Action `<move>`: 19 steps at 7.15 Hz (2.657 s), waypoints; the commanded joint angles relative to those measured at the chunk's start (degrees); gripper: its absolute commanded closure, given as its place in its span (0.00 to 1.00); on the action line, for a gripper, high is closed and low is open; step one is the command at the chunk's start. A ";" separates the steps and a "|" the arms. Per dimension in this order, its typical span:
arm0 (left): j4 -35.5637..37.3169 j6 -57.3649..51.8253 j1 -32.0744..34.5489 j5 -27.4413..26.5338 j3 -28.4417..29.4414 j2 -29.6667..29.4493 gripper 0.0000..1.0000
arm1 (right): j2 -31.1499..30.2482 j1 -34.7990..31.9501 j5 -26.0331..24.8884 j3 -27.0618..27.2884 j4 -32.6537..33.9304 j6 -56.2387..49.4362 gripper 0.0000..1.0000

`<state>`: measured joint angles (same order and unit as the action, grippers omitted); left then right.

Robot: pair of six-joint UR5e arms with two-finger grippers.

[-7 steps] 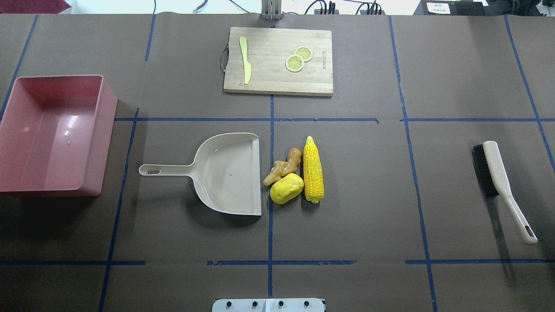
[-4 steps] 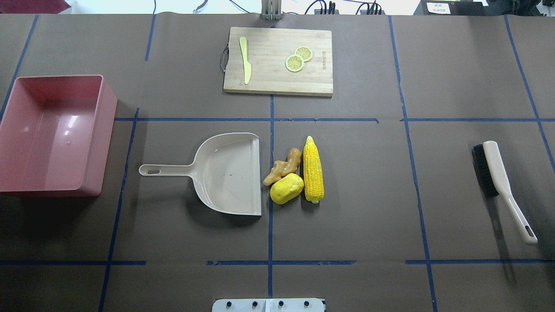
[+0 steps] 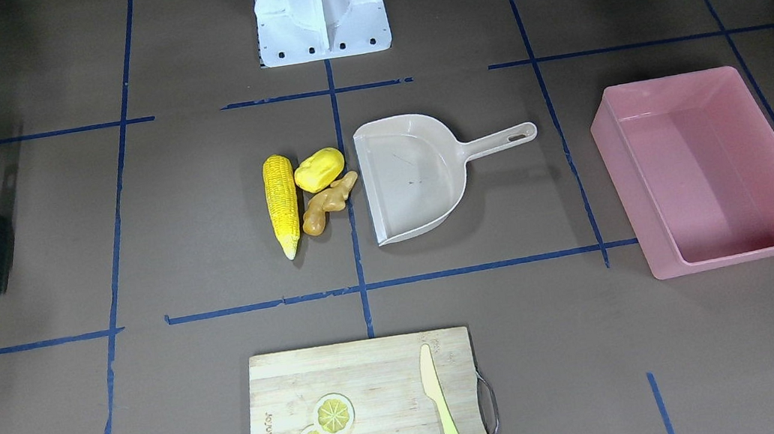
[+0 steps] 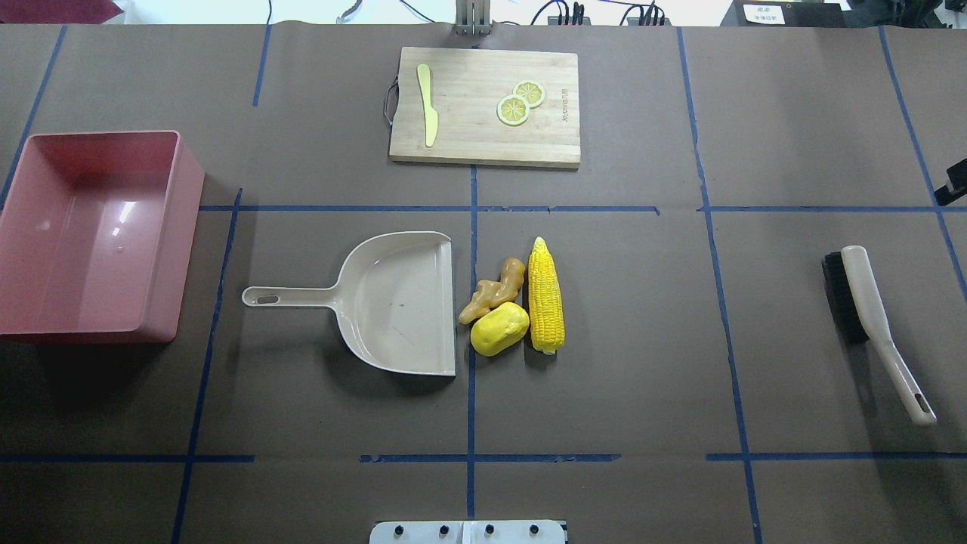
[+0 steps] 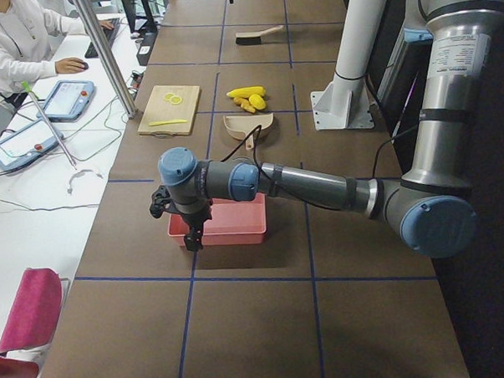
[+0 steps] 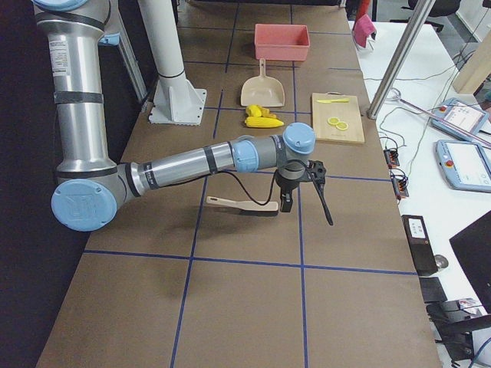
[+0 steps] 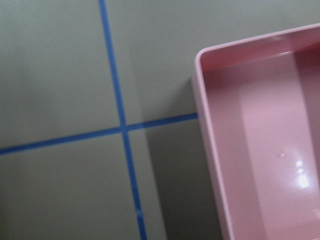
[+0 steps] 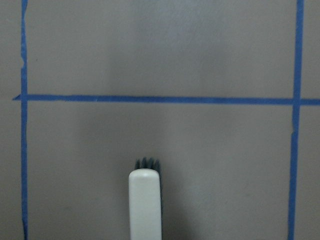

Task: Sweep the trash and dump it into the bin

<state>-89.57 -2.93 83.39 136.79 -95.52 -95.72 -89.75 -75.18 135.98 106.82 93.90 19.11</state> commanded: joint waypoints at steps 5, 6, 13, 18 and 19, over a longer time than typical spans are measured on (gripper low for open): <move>-13.69 0.29 -16.15 -0.29 -0.37 -8.59 0.00 | -19.76 21.79 -10.95 4.98 -35.62 30.18 0.04; -13.09 0.64 -16.15 -0.29 -0.37 -10.95 0.00 | -20.02 22.96 -11.52 3.76 -35.89 30.28 0.05; -19.31 9.69 -26.69 -2.75 -1.07 -14.58 0.00 | -21.78 28.33 -11.96 1.99 -38.86 33.08 0.54; -18.80 -8.92 -36.43 -6.61 -6.14 -15.64 0.00 | -19.61 28.51 -11.96 5.58 -43.80 33.80 1.00; -18.80 -9.37 -40.29 -12.10 -7.47 -15.46 0.00 | -16.10 28.60 -11.97 5.76 -43.02 35.28 1.00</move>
<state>-108.43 -10.54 46.90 129.03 -100.89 -111.37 -109.52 -46.66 124.04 111.97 50.23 53.10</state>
